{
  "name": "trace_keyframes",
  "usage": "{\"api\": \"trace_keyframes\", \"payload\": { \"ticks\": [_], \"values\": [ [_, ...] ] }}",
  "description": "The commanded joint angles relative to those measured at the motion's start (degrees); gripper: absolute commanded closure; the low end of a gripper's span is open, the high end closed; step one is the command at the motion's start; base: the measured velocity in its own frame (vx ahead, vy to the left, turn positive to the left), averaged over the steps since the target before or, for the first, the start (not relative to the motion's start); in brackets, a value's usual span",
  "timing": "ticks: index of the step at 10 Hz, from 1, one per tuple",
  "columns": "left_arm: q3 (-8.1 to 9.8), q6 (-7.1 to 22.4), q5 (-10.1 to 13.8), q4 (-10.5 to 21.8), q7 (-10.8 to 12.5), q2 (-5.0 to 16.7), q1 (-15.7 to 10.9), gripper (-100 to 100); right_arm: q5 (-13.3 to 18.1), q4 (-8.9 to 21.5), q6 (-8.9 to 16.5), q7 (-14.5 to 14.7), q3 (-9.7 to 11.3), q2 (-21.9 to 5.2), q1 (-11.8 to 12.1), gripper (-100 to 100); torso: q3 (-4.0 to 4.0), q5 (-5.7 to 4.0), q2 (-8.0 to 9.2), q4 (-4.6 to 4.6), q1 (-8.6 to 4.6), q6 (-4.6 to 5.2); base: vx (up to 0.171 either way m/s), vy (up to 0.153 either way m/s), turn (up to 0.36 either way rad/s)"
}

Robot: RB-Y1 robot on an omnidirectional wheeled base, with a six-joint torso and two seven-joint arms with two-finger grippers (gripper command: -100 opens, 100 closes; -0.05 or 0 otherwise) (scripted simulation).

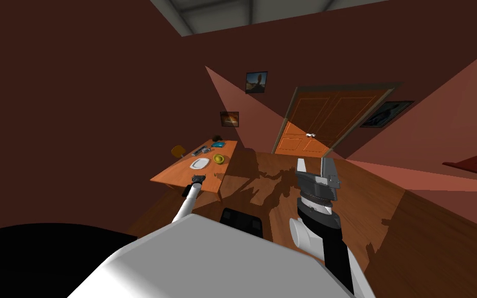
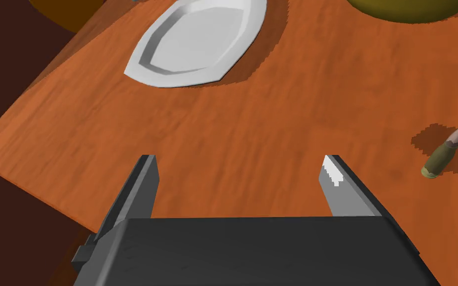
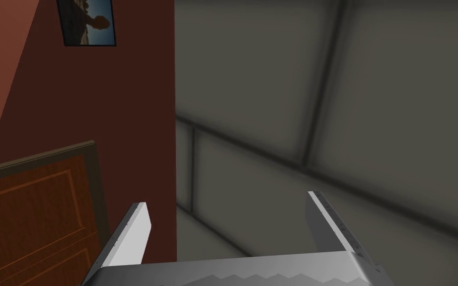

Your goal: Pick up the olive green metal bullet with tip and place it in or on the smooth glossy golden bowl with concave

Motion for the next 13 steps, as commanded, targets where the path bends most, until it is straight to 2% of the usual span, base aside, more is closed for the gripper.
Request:
{"api": "trace_keyframes", "payload": {
  "ticks": [1, 3, 4, 7, 11, 12, 13],
  "values": [
    [1.41, 1.92, 1.92, 2.86, 0.41, -0.77, -2.0, -100, 0.0, 0.0, 0.0, 0.0, 0.0, 0.0, 0.0, 0, 0.0, 0.0, 0.0, 0.0, 0.0, 0.0, 0.038, -0.041, -0.024],
    [2.5, 3.67, 3.89, 6.1, 0.96, -1.76, -4.1, -100, 0.0, 0.0, 0.0, 0.0, 0.0, 0.0, 0.0, 0, 0.01, 0.0, 0.01, 0.01, 0.07, 0.0, 0.037, -0.022, -0.03],
    [2.5, 3.67, 3.89, 6.1, 0.96, -1.76, -4.1, -100, 0.0, 0.0, 0.0, 0.0, 0.0, 0.0, 0.0, 0, 0.0, 0.01, 0.01, 0.0, 0.09, 0.0, 0.025, -0.008, -0.01],
    [3.85, 6.23, 6.5, 10.31, 1.82, -3.81, -7.3, -100, 0.0, 0.0, 0.0, 0.0, 0.0, 0.0, 0.0, 0, 0.04, 0.03, 0.06, 0.02, 0.18, 0.0, 0.033, 0.006, -0.029],
    [4.15, 6.84, 7.07, 11.26, 2.05, -4.61, -8.18, -100, 0.0, 0.0, 0.0, 0.0, -0.01, -0.01, 0.0, 0, 0.01, 0.04, 0.02, 0.0, 0.26, -0.02, 0.038, 0.018, -0.011],
    [3.09, 6.28, 7.6, 11.45, 2.49, -4.25, -7.95, -100, 0.0, 0.0, 0.0, 0.0, -0.01, -0.01, 0.0, 0, 0.05, 0.03, 0.1, 0.02, 0.23, -0.03, 0.0, 0.0, 0.0],
    [3.31, 6.48, 7.49, 11.41, 2.36, -4.31, -7.99, 0, 0.0, 0.0, 0.0, 0.0, 0.0, 0.0, 0.0, 0, 0.08, 0.03, 0.15, 0.03, 0.21, -0.03, 0.0, 0.0, 0.0]
  ]
}}
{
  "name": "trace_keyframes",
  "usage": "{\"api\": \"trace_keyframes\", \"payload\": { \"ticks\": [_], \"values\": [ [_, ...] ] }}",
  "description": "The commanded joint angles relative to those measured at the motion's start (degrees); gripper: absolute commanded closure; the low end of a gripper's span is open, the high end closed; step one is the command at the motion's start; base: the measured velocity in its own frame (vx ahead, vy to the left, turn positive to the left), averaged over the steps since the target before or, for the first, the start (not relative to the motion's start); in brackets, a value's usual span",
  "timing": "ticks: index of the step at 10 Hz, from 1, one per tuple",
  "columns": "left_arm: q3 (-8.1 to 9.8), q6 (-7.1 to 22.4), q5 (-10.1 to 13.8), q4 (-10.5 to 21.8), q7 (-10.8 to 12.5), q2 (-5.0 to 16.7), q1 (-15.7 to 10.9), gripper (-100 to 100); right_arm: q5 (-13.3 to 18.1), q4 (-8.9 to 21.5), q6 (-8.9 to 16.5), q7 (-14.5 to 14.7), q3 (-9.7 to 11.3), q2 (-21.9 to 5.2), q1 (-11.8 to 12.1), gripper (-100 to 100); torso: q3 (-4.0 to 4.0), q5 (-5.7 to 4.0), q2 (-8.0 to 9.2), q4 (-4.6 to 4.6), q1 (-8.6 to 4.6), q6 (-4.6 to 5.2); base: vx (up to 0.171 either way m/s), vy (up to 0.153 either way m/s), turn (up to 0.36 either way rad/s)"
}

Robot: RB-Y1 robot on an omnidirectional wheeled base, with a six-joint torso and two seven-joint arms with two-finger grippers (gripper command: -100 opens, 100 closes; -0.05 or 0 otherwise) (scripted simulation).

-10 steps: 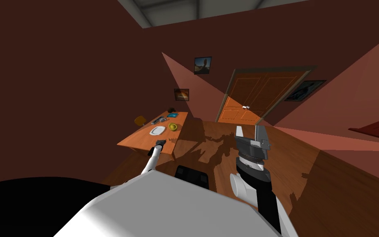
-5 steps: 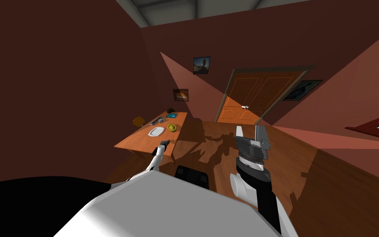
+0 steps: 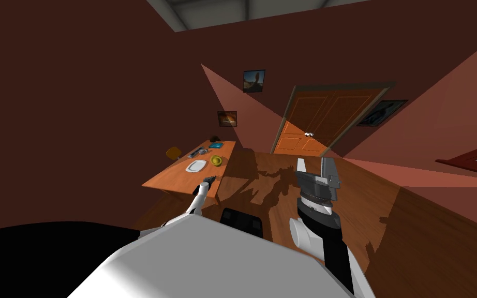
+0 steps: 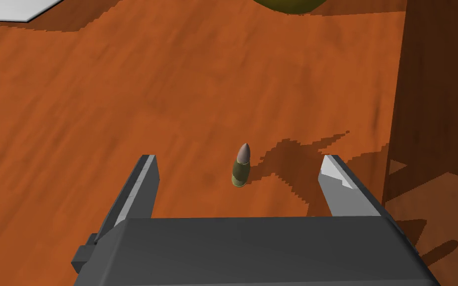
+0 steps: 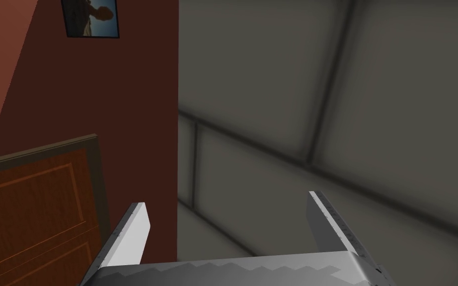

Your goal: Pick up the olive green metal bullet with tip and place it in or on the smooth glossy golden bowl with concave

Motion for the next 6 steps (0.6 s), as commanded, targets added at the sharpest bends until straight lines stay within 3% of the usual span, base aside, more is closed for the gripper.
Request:
{"api": "trace_keyframes", "payload": {
  "ticks": [1, 4, 5, 6],
  "values": [
    [-0.87, -1.87, 0.82, -1.63, -0.12, -1.66, 1.63, -100, 0.0, 0.0, 0.0, 0.0, 0.0, 0.0, 0.0, 0, 0.0, 0.0, 0.0, 0.0, 0.0, 0.0, 0.023, 0.058, -0.172],
    [-1.3, -2.81, 1.22, -2.45, -0.18, -2.49, 2.44, -100, 0.0, 0.0, 0.0, 0.0, -0.01, -0.01, 0.0, 0, -0.06, 0.07, -0.1, -0.02, 0.35, 0.0, 0.031, 0.089, -0.078],
    [-1.95, -4.22, 1.84, -3.67, -0.27, -3.73, 3.66, -100, 0.0, 0.0, 0.0, 0.0, -0.01, -0.01, 0.0, 0, -0.05, 0.06, -0.09, -0.02, 0.28, -0.01, 0.032, 0.075, -0.134],
    [-2.63, -3.84, 2.04, -2.54, 0.19, -2.57, 3.11, -100, 0.0, 0.0, 0.0, 0.0, -0.01, -0.01, 0.0, 0, -0.05, 0.06, -0.1, -0.02, 0.28, 0.01, 0.015, 0.042, -0.039]
  ]
}}
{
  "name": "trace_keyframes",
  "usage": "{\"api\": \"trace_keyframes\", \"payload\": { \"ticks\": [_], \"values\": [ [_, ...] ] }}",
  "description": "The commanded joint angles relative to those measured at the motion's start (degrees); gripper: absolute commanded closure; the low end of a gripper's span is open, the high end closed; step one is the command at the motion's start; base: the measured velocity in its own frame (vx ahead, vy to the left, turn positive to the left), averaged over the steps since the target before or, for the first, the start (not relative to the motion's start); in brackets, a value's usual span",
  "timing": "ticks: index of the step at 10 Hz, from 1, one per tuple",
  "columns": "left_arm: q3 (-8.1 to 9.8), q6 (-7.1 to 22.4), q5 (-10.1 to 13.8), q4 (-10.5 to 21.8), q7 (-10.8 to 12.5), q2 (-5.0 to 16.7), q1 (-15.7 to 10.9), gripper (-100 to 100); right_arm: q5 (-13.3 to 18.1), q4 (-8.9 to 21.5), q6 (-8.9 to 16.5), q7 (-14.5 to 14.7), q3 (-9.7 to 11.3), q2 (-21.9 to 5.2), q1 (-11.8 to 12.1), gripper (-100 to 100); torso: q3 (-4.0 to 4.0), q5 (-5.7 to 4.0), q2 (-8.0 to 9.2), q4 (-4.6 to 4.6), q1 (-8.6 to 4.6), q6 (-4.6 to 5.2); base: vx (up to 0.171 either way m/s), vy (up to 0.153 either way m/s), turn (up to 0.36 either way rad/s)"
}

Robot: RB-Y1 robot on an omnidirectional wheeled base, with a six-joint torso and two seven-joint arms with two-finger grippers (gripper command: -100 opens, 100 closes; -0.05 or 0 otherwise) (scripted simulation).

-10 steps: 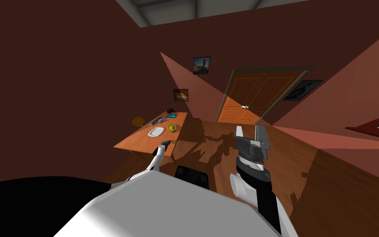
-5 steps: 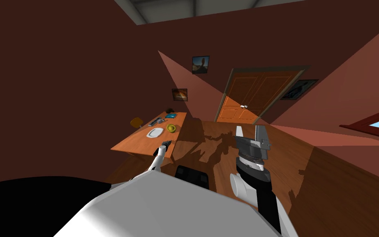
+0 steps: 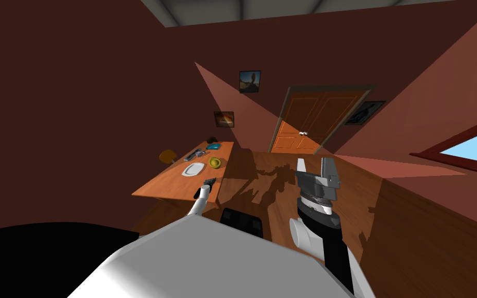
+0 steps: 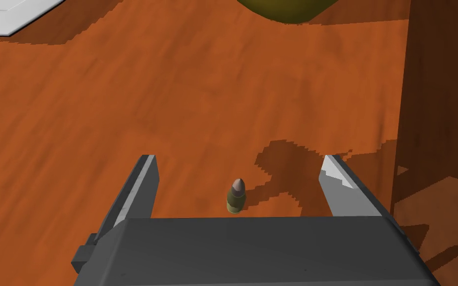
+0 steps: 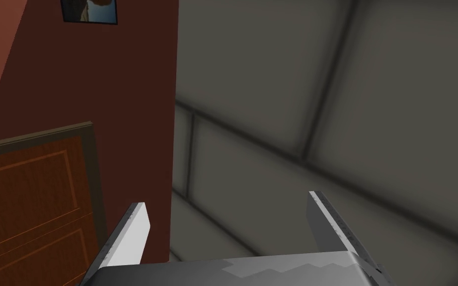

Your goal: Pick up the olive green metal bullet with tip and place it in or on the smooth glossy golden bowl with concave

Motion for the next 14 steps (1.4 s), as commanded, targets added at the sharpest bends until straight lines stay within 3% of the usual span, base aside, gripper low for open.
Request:
{"api": "trace_keyframes", "payload": {
  "ticks": [1, 5, 6, 7, 9, 10, 11, 12, 14],
  "values": [
    [0.0, 0.0, 0.0, 0.0, 0.0, 0.0, 0.0, 100, 0.0, 0.0, 0.0, 0.0, 0.0, 0.0, 0.0, 0, 0.0, 0.0, 0.0, 0.0, 0.0, 0.0, 0.002, 0.008, 0.006],
    [0.01, 0.04, -0.01, -0.01, 0.0, -0.01, -0.04, 100, 0.0, 0.0, 0.0, 0.0, 0.01, 0.0, 0.0, 0, 0.02, -0.03, 0.04, -0.01, -0.14, -0.01, 0.0, 0.0, 0.0],
    [0.01, 0.04, -0.01, -0.01, 0.0, -0.01, -0.04, 0, 0.0, 0.0, 0.0, 0.0, 0.01, 0.0, 0.0, 0, 0.02, -0.03, 0.04, -0.01, -0.14, -0.01, 0.0, 0.0, 0.0],
    [1.74, 1.85, -1.14, 0.54, -0.45, 0.53, -1.16, 100, 0.0, 0.0, 0.0, 0.0, 0.01, 0.0, 0.0, 0, 0.02, -0.03, 0.04, -0.01, -0.14, 0.0, -0.015, -0.071, 0.166],
    [2.61, 3.73, -1.96, 2.18, -0.34, 2.19, -2.79, 100, 0.0, 0.0, 0.0, 0.0, 0.01, 0.02, 0.0, 0, 0.07, -0.1, 0.18, -0.02, -0.53, -0.07, -0.046, -0.127, 0.175],
    [1.58, 2.78, -1.25, 1.92, -0.14, 2.16, -2.18, 100, 0.0, 0.0, 0.0, 0.0, 0.01, 0.02, -0.01, 0, 0.1, -0.11, 0.23, -0.02, -0.59, -0.04, -0.024, -0.058, 0.034],
    [1.5, 2.88, -1.22, 2.1, 0.0, 2.31, -2.2, 0, 0.0, 0.0, 0.0, 0.0, 0.01, 0.01, -0.01, 0, 0.08, -0.08, 0.17, -0.01, -0.41, 0.0, -0.005, -0.011, -0.004],
    [1.32, 1.25, -1.92, 1.8, 1.74, 4.0, -2.2, 100, 0.0, 0.0, 0.0, 0.0, 0.01, 0.01, -0.01, 0, 0.04, -0.04, 0.09, -0.02, -0.25, -0.01, -0.032, -0.076, -0.089],
    [1.27, 0.59, -2.23, 1.73, 2.47, 4.5, -2.18, 100, 0.0, 0.0, 0.0, 0.0, 0.01, 0.01, -0.01, 0, 0.11, -0.11, 0.22, 0.0, -0.48, -0.03, -0.039, -0.079, -0.051]
  ]
}}
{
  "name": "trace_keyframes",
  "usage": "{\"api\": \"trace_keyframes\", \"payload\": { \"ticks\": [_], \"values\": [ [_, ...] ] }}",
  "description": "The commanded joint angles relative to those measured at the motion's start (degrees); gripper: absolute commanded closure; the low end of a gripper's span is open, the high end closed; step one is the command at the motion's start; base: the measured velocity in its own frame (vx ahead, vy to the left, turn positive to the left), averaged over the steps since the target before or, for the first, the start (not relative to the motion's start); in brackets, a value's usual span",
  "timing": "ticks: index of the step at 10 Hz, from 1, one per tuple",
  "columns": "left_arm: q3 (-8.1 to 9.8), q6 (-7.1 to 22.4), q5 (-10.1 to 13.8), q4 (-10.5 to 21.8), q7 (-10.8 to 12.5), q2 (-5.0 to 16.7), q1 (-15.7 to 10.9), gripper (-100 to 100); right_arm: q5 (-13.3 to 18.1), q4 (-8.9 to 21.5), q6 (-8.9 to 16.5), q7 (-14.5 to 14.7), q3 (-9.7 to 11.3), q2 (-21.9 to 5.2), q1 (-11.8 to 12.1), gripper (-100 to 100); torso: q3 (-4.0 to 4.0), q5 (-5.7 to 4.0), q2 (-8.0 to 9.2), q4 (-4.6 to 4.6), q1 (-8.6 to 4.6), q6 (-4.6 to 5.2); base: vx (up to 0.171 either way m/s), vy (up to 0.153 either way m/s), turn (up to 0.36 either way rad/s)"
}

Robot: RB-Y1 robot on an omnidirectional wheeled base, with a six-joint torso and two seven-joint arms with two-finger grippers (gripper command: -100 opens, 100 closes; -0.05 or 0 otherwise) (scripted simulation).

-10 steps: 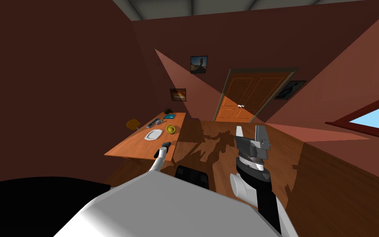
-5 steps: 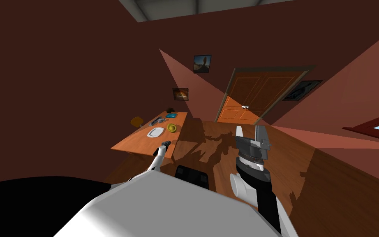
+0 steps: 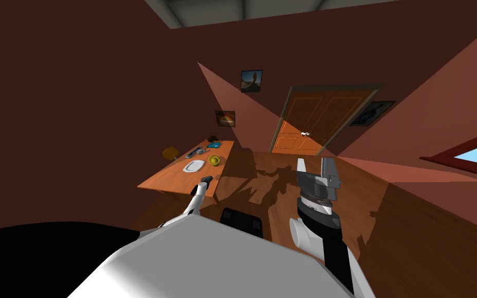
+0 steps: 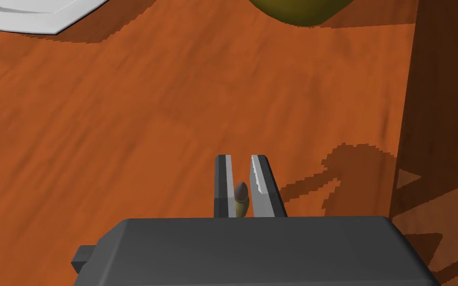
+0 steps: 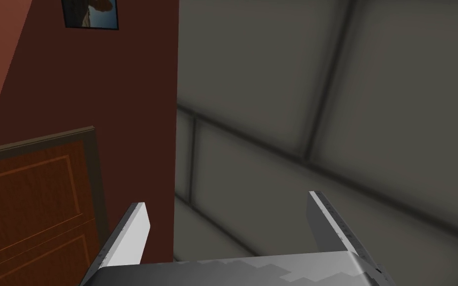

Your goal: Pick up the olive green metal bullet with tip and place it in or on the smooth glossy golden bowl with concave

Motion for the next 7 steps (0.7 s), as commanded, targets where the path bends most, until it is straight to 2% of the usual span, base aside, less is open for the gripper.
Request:
{"api": "trace_keyframes", "payload": {
  "ticks": [1, 4, 7],
  "values": [
    [-1.04, -1.59, 0.07, 0.46, 1.48, 1.07, 0.01, 100, 0.0, 0.0, 0.0, 0.0, 0.0, 0.0, 0.0, 0, 0.0, 0.0, 0.0, 0.0, 0.0, 0.0, -0.009, -0.033, -0.04],
    [-1.18, -4.54, -1.5, 0.4, 4.85, 2.77, 0.21, 100, 0.0, 0.0, 0.0, 0.0, 0.0, -0.01, 0.0, 0, -0.06, 0.02, -0.11, -0.01, 0.22, -0.01, -0.007, -0.013, -0.095],
    [-1.2, -8.32, -3.6, 0.58, 9.2, 4.64, 0.55, 100, 0.0, 0.0, 0.0, 0.0, -0.01, -0.01, 0.0, 0, -0.06, 0.02, -0.11, -0.02, 0.25, -0.05, -0.003, -0.003, -0.12]
  ]
}}
